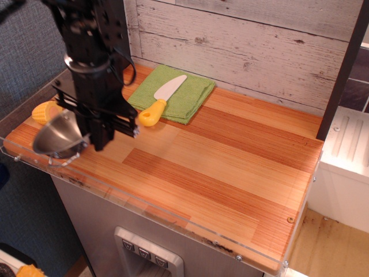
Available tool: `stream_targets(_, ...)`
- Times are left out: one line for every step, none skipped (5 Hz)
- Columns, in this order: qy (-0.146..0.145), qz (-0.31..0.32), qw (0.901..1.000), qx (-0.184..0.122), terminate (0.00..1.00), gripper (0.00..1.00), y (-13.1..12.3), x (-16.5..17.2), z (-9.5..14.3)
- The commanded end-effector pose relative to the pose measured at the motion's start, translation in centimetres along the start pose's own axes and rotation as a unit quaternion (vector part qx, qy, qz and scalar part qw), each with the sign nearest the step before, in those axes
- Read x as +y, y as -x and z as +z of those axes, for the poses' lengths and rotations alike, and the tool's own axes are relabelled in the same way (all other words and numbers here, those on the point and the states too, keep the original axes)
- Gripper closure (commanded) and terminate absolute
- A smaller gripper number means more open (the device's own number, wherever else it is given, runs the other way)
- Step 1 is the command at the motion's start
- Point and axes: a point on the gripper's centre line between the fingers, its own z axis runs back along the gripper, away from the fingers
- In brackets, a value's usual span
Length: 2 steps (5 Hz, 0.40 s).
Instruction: Pick up the pot and place it in front of the green cloth
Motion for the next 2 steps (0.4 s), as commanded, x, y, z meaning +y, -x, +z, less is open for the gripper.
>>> stream_targets(0.001,-0.002,1.0000,-0.004,0.00,1.00,-1.9,-1.2,-0.9)
stream_targets(-0.001,-0.001,0.9999,0.014,0.00,1.00,-2.0,-1.1,-2.0)
